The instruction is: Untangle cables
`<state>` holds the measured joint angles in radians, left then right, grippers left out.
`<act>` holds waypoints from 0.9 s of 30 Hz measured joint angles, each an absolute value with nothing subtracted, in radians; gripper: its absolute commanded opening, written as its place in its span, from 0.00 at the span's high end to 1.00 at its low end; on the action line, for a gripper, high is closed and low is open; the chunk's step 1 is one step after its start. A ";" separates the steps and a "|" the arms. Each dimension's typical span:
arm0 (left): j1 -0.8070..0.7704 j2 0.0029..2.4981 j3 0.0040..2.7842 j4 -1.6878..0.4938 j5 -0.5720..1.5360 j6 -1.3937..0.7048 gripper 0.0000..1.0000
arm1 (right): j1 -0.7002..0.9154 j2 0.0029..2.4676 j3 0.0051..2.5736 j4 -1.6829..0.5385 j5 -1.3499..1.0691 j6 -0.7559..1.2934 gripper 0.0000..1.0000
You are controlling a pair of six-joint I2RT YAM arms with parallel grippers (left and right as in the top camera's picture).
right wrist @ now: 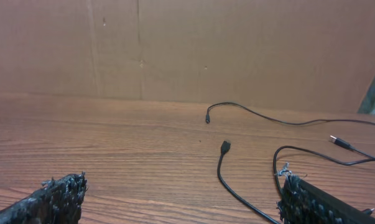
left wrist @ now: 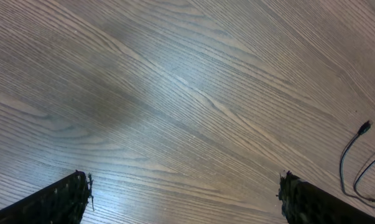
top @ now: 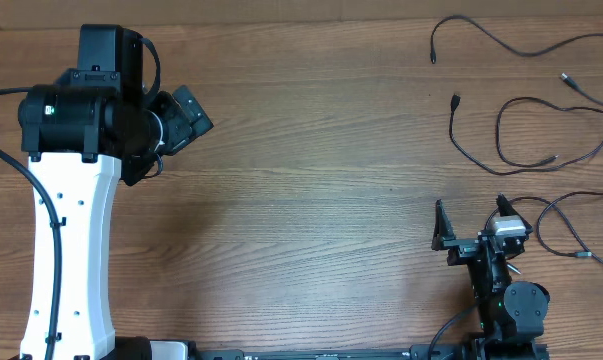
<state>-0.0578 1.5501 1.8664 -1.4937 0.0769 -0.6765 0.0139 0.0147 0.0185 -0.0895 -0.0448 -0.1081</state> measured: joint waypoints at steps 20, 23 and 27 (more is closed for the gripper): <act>-0.058 1.532 1.866 -1.572 0.049 -0.677 0.00 | 0.014 0.015 0.019 -0.090 -0.044 -0.109 0.00; -0.058 1.478 1.841 -1.571 0.032 -0.677 0.00 | 0.014 0.015 0.019 -0.089 -0.044 -0.109 0.00; -0.057 1.368 1.761 -1.547 0.003 -0.673 0.01 | 0.014 0.015 0.019 -0.089 -0.044 -0.109 0.00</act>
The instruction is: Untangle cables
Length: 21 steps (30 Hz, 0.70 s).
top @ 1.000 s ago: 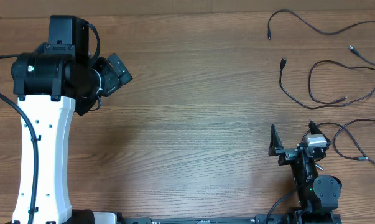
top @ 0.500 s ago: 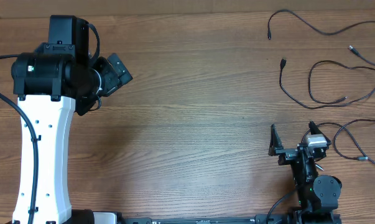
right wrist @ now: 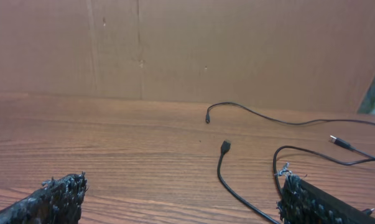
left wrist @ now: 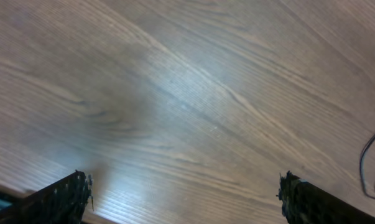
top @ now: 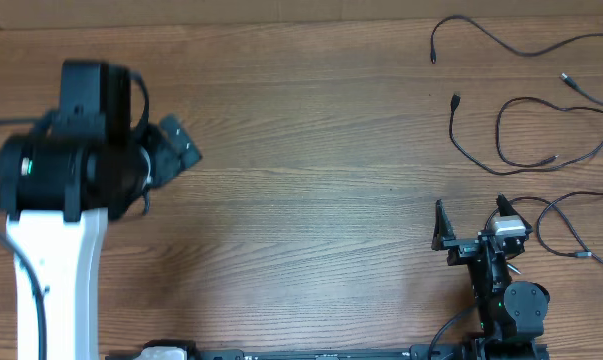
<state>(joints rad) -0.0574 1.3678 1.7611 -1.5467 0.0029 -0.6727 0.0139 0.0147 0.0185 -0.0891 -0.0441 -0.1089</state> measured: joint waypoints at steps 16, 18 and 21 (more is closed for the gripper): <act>-0.058 0.978 1.097 -0.891 0.151 -0.217 0.00 | 0.014 0.015 0.019 -0.089 -0.044 -0.109 0.00; -0.058 0.935 1.029 -0.857 0.171 -0.151 0.00 | 0.014 0.015 0.019 -0.090 -0.044 -0.109 0.00; -0.058 0.868 0.946 -0.830 0.186 -0.098 0.00 | 0.014 0.015 0.019 -0.089 -0.044 -0.108 0.00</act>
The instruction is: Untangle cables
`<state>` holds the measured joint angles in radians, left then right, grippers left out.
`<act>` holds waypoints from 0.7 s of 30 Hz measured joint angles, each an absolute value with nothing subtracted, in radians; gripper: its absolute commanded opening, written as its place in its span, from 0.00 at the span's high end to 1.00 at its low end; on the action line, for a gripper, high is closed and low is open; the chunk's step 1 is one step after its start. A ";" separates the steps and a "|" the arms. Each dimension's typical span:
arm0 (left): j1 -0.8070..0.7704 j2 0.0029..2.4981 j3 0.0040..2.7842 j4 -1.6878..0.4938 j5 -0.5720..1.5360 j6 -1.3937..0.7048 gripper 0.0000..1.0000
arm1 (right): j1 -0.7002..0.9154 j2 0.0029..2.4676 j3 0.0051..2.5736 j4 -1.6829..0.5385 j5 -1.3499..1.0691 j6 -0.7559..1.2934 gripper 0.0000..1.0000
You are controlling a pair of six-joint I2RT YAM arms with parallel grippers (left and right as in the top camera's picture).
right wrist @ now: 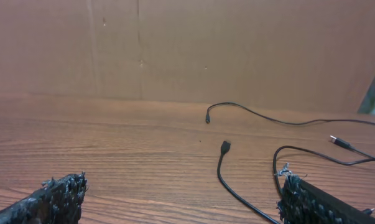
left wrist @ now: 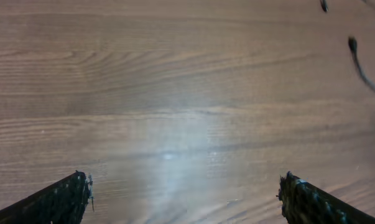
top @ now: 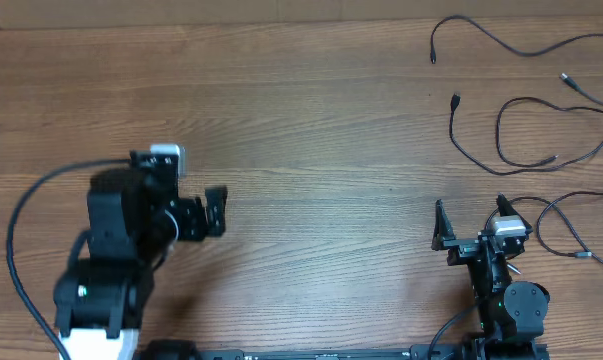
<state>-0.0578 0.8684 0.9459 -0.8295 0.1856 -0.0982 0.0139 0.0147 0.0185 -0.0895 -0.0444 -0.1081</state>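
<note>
Several thin black cables lie spread at the table's far right. One runs from a plug [top: 433,55] to the right edge. A looped cable [top: 501,125] starts at a plug [right wrist: 225,146]. Another cable [top: 561,235] lies beside the right arm. My right gripper [top: 471,218] [right wrist: 184,202] stands open low over the wood, short of the loop and holding nothing. At the front left my left gripper [top: 214,212] [left wrist: 187,199] is open over bare wood, with cable ends [left wrist: 352,45] far ahead of it.
A brown cardboard wall [right wrist: 187,43] stands behind the table's far edge. The wooden tabletop [top: 311,130] spans the view. The left arm's own black cord [top: 26,215] loops out at the left.
My left arm has gone from the far left of the table to the front left, and its open gripper now points right. The right arm and the cables have not moved.
My left arm reached out at the far left with its gripper open over bare wood. Then it sat slightly farther left, blurred in motion. Now it is drawn back near the front edge. The right gripper stayed open and still, and the cables lay unchanged.
</note>
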 measured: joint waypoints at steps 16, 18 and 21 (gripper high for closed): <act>-0.058 0.461 0.637 -0.765 0.187 0.004 0.00 | 0.014 0.015 0.019 -0.090 -0.044 -0.108 0.00; -0.058 0.445 0.611 -0.722 0.187 0.008 0.00 | 0.014 0.015 0.019 -0.090 -0.044 -0.109 0.00; -0.058 0.385 0.539 -0.617 0.187 0.021 0.00 | 0.014 0.015 0.019 -0.090 -0.045 -0.108 0.00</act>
<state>-0.0578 0.3847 0.5388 -0.6167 0.1867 0.0212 0.0139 0.0147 0.0185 -0.0898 -0.0448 -0.1081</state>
